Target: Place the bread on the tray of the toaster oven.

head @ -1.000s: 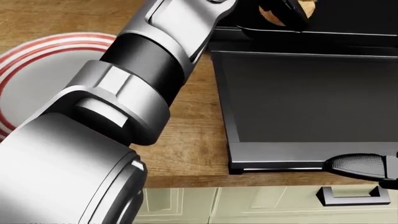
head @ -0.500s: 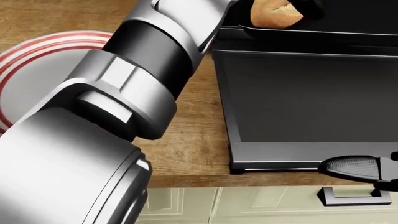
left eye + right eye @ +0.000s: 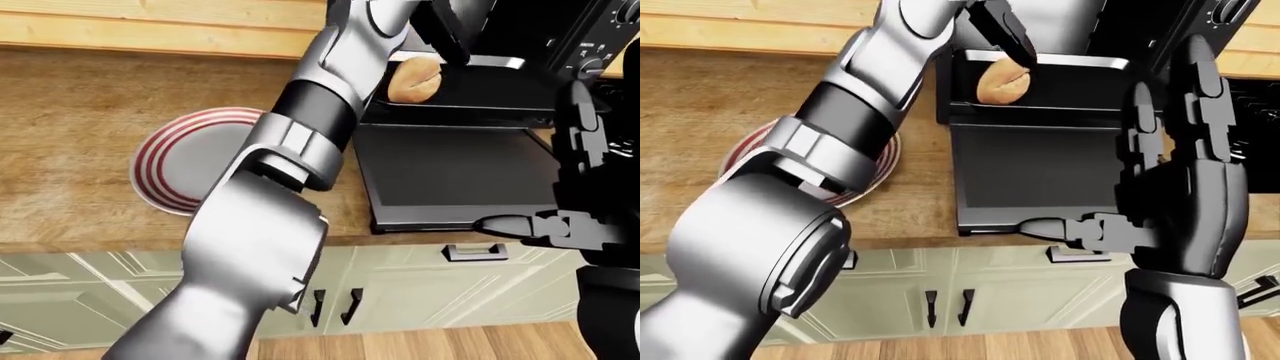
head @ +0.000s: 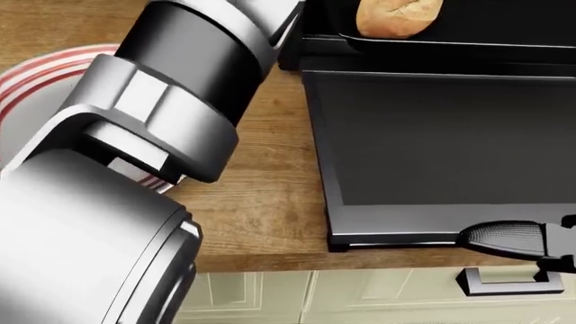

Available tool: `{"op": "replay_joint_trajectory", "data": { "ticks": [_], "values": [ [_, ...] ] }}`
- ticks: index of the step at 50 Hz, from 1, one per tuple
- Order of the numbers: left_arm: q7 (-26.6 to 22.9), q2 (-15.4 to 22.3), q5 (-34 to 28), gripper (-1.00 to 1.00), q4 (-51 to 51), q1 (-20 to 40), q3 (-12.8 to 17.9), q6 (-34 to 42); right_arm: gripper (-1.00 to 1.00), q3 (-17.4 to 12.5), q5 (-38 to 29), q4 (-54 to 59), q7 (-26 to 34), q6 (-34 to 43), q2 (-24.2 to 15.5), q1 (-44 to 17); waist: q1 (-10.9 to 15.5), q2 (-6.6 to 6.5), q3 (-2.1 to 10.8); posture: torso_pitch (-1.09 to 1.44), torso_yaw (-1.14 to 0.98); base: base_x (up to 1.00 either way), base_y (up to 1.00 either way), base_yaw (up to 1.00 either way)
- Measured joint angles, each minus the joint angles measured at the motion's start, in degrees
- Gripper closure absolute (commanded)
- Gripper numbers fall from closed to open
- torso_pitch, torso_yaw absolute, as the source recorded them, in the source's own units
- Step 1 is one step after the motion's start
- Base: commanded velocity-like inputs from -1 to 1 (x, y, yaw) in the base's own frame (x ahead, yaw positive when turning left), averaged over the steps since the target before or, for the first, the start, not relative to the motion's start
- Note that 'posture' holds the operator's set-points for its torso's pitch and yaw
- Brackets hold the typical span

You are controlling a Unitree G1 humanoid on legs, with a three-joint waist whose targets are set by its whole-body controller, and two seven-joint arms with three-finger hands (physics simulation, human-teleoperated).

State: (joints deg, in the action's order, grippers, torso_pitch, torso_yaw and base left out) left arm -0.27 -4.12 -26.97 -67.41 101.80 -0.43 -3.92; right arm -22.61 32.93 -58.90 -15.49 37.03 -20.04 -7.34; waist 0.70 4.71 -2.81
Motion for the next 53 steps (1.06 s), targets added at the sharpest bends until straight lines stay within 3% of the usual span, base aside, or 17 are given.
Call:
{"op": "replay_joint_trajectory", "data": {
  "ticks": [16,33,53],
  "values": [
    [-1.6,6.2,-1.3,-1.0,22.2,-8.1,-0.6,12.4,-1.0,0.7,-0.3,0.0,-0.3,0.7,0.0,-0.7,-0.1,-0.56,-0.1,0.0,0.0,0.0,0.0,0.0],
    [-10.6,12.8,-8.0,-1.0,62.4,-30.4,1.2,29.7,-1.0,1.0,-3.0,0.2,2.1,0.8,2.3,0.1,-0.5,-1.79,-0.12,0.0,0.0,0.0,0.0,0.0],
    [-14.2,17.9,-10.3,-1.0,89.2,-55.3,5.6,43.6,-1.0,2.4,-9.1,0.3,6.8,2.0,7.3,-0.7,-0.8,-2.9,0.25,0.0,0.0,0.0,0.0,0.0]
  ]
}}
